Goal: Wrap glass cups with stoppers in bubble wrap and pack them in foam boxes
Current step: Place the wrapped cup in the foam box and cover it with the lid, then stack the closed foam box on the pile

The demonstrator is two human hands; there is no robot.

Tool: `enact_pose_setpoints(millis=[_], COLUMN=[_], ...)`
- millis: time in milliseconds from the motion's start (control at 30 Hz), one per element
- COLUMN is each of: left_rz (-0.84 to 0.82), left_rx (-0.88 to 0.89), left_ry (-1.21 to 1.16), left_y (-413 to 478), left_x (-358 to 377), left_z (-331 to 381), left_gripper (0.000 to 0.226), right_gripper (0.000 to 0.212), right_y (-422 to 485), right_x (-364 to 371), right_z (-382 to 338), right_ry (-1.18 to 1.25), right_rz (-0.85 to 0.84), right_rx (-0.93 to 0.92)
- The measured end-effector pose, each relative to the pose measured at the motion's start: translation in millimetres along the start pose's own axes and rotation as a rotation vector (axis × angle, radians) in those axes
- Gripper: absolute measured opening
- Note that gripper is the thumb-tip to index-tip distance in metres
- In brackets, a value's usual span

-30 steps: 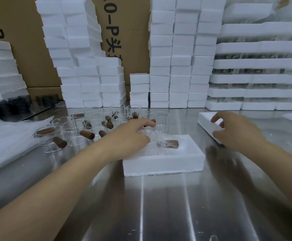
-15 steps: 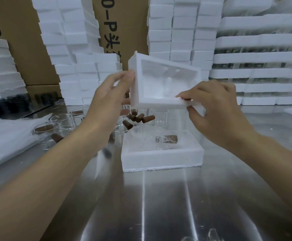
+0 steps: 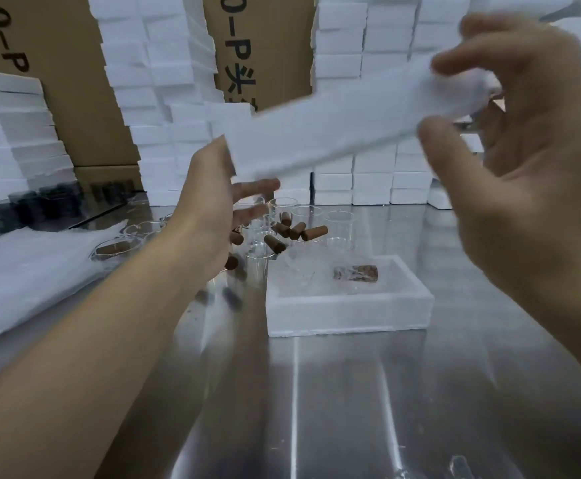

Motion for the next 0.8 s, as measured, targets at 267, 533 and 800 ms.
enact_pose_setpoints(millis=[267,533,800], left_rz=[-0.143,-0.068,-0.003], left_rx=[-0.137,0.016,-0.080], left_ry=[0.143,0.347,0.379], left_y=[-11,3,-3], left_x=[3,-2,6], left_z=[-5,-1,-24], left_gripper=[0.028,0.034,0.053], right_gripper=[0.027,0.020,0.018], right_y=[-1,-51,-58], right_x=[-5,28,32], right_z=[64,133,139], right_ry=[0.190,0.221,0.138], right_rz=[0.055,-0.333,-0.385], right_rx=[0.557,1.276,1.259])
Point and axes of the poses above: each hand's wrist, its own y-axis towards the middle knuckle, its own x-axis out of the palm, z = x × y, the point moved 9 cm from there along y, towards the middle knuckle, and after that the axes turned 15 degrees about x, right-handed, at the moved point
